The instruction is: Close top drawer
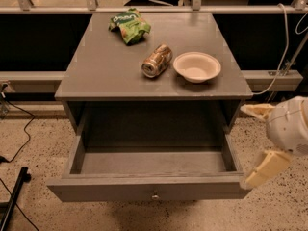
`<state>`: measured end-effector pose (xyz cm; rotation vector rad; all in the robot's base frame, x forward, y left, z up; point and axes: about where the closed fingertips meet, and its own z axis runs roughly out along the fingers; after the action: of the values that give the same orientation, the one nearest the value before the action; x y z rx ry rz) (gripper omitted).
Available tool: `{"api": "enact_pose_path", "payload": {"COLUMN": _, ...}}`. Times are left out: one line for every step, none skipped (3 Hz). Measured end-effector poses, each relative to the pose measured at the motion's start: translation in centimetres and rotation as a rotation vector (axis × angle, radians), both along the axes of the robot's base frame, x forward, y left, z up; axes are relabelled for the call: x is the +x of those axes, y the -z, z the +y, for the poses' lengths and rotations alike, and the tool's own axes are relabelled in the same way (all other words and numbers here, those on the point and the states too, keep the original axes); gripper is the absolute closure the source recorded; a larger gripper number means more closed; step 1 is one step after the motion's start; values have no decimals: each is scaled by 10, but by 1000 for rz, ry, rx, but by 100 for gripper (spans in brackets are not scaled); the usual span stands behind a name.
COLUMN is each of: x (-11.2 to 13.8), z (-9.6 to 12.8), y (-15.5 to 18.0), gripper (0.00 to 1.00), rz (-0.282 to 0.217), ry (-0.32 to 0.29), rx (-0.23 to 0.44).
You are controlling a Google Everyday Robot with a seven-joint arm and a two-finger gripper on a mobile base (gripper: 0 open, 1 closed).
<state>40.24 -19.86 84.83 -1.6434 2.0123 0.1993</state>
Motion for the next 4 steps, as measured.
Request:
{"api": "enact_pose_path", "payload": {"x": 2, "z": 1, "y": 4, "gripper": 0, "rz": -78, "ry": -20, "rx": 39}}
{"api": "enact_pose_path", "payload": {"x": 2, "z": 1, "y": 4, "gripper": 0, "rz": -78, "ry": -22, "rx": 38}}
{"api": "enact_pose_path", "payload": {"x": -7, "z": 9, "y": 23, "gripper": 0, "rz": -91, "ry": -70, "rx": 47}}
{"api": "enact_pose_path", "payload": {"x": -27, "z": 22, "y": 64, "gripper": 15, "rz": -104, "ry": -159, "rx": 74}}
